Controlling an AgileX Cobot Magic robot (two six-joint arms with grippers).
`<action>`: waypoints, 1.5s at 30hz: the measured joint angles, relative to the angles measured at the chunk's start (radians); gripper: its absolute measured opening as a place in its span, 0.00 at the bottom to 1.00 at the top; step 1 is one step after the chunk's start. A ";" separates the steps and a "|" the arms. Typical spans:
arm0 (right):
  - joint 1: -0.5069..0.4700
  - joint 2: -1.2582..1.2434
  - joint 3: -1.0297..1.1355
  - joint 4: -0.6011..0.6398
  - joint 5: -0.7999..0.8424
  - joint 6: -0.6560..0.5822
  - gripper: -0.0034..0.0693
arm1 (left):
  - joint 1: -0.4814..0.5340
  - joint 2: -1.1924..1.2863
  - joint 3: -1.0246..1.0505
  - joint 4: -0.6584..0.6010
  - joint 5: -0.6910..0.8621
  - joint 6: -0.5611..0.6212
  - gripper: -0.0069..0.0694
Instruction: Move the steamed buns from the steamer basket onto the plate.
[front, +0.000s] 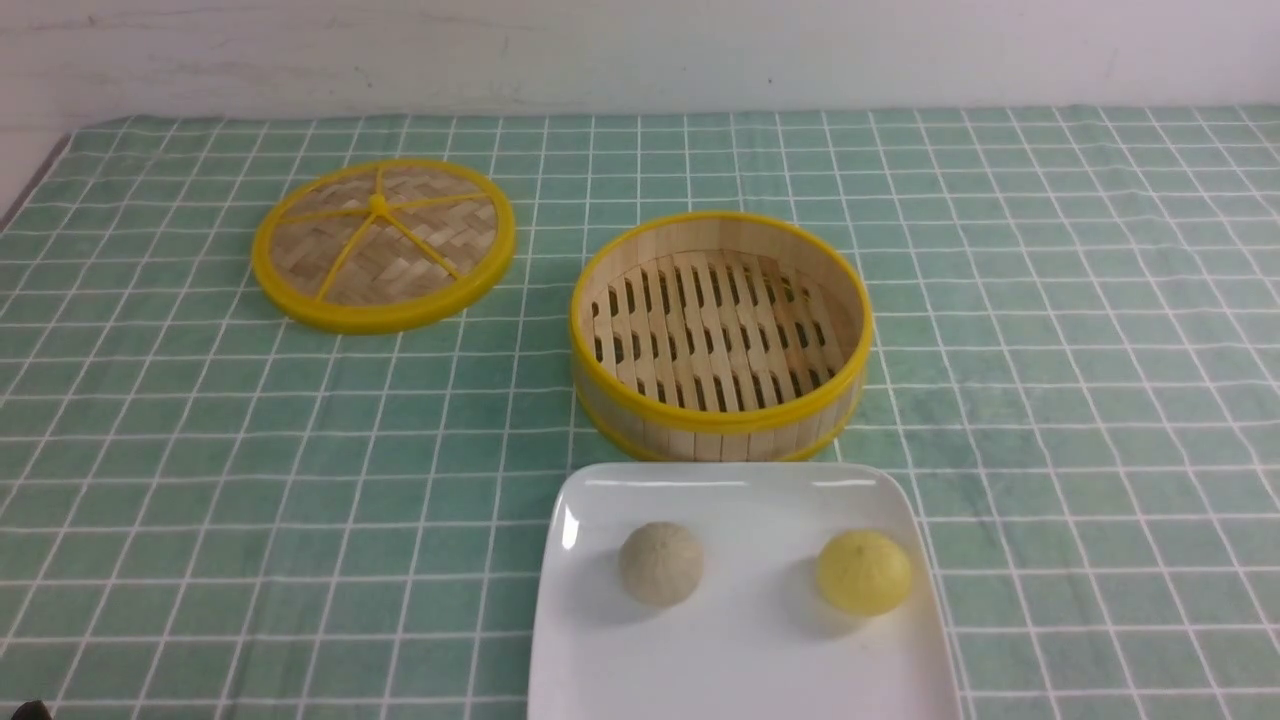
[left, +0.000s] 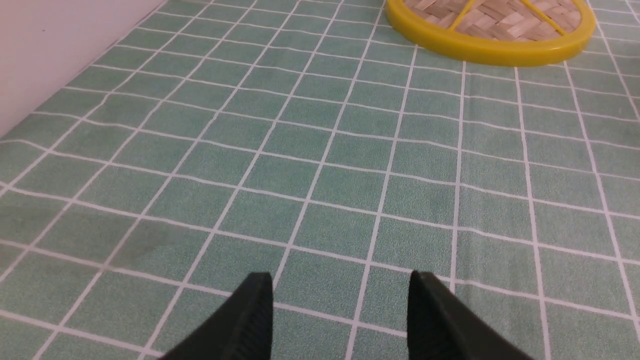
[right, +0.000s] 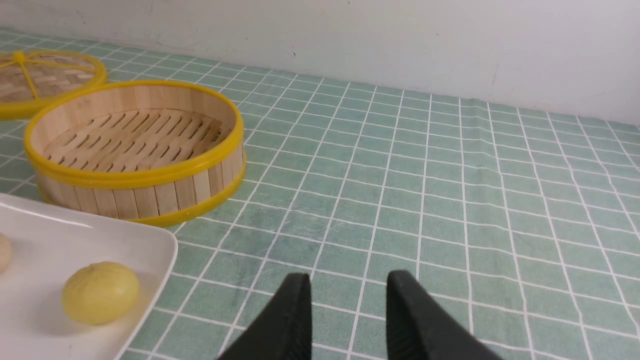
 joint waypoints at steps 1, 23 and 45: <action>0.000 0.000 0.000 0.000 0.000 0.000 0.38 | 0.000 0.000 0.000 0.000 0.000 -0.001 0.60; 0.000 0.000 0.000 0.000 0.000 0.000 0.38 | 0.000 0.000 0.000 0.000 0.000 -0.003 0.60; 0.000 0.000 0.073 0.113 -0.022 0.064 0.38 | 0.000 0.000 0.000 0.000 0.000 -0.003 0.60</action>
